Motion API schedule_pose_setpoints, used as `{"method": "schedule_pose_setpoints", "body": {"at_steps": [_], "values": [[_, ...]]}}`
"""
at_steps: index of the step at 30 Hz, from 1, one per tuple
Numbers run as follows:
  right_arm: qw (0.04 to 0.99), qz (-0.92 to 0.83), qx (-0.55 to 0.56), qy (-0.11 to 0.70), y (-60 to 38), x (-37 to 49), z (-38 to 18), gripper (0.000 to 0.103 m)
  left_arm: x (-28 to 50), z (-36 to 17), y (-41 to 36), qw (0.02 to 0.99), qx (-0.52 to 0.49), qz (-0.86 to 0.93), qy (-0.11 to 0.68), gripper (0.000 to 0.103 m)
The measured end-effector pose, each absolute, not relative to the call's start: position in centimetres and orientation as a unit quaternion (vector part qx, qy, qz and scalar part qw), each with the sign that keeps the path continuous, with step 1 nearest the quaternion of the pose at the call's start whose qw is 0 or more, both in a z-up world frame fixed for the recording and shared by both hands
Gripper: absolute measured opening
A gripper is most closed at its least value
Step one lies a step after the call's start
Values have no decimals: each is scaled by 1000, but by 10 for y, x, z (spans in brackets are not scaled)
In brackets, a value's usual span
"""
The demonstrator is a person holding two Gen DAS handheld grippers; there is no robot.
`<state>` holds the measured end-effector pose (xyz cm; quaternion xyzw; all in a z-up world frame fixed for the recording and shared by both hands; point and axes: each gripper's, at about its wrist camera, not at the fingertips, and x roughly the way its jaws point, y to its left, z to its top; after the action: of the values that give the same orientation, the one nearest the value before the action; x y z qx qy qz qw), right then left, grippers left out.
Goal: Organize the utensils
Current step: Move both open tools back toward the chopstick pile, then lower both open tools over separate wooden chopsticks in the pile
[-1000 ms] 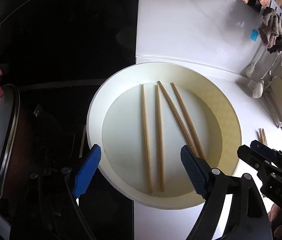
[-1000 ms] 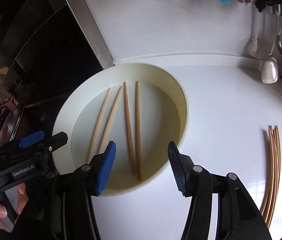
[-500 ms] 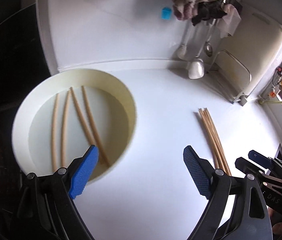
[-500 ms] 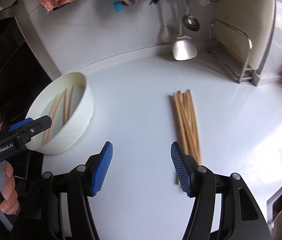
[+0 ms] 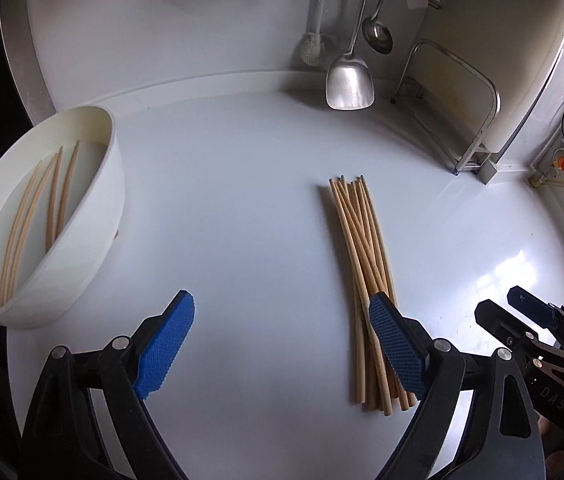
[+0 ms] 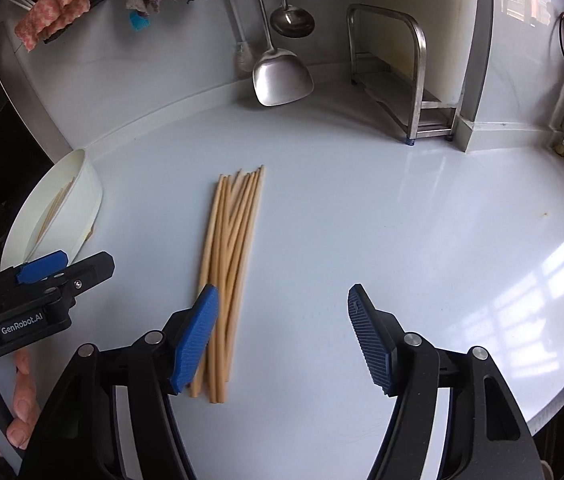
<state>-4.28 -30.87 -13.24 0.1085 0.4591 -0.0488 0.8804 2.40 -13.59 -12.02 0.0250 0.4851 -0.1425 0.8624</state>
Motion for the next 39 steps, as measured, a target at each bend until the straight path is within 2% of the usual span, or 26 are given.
{"method": "schedule_pose_setpoints", "body": {"at_steps": [12,21,39], "values": [[879,-101,138,446,-343,-42,-178,65,41,-174,-181,859,38,-178,478,88],[876,-106,137,450,-346,-41,-179,65,48,-185,-194,855,59,-185,480,88],[876,-70,121,462,-323,-26,-182,65,49,-189,-161,870,48,-158,465,88]]}}
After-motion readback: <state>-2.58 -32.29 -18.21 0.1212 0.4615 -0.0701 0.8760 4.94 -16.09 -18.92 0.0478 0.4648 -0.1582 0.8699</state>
